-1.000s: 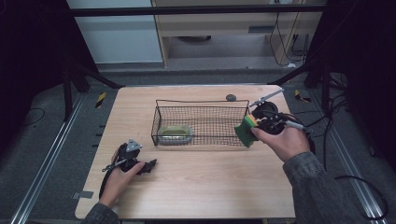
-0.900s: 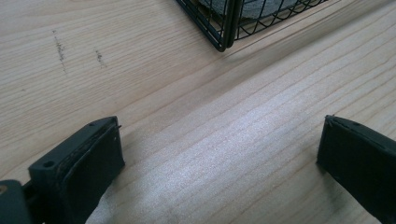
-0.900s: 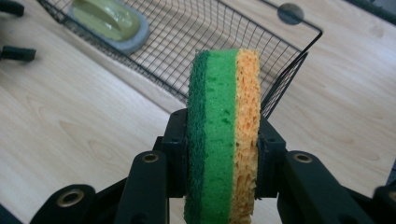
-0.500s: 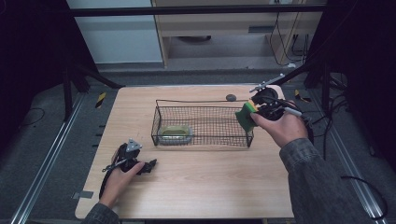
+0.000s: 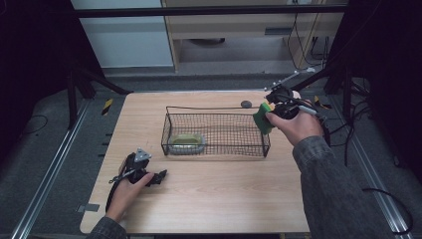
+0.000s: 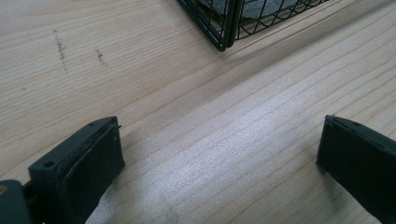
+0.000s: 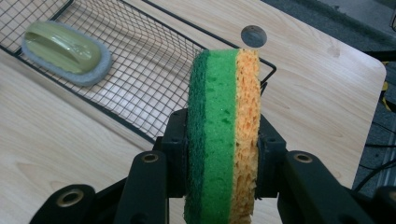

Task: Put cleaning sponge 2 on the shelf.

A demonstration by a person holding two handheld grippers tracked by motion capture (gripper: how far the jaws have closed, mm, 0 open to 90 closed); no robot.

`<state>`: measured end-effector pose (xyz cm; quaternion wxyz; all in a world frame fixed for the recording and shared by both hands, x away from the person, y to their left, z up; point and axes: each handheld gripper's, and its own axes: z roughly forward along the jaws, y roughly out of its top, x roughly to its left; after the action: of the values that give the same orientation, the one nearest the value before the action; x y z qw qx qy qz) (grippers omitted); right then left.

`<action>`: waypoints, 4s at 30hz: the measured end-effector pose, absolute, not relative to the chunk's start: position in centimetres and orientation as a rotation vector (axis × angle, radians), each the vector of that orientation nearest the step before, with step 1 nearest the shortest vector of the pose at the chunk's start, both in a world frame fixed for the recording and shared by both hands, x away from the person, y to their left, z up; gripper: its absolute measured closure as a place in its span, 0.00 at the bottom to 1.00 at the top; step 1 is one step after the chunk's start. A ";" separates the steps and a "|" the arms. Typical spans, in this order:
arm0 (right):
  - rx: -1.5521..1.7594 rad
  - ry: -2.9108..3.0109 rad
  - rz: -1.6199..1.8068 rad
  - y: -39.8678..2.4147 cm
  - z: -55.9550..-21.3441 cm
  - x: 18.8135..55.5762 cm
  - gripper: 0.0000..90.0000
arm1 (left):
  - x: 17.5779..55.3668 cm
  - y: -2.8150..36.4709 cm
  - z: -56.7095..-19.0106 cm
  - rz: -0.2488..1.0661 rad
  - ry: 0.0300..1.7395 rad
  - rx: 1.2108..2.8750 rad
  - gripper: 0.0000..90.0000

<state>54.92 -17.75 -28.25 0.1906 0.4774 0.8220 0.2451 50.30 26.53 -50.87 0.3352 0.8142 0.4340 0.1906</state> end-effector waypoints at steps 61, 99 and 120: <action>1.545 2.335 0.546 -16.9 -38.3 61.7 0.72 | 50.4 26.6 -50.9 0.495 1.122 2.126 0.00; 1.541 2.344 0.494 -16.5 -39.7 62.1 0.68 | 50.4 26.6 -50.9 0.495 1.123 2.126 0.00; 1.533 2.351 0.517 -15.3 -39.2 62.3 0.64 | 50.4 26.6 -50.9 0.492 1.120 2.131 0.00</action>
<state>62.25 -15.26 -39.16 0.1434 0.5317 0.8152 0.1793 50.38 26.59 -50.85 0.3355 0.8171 0.4293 0.1885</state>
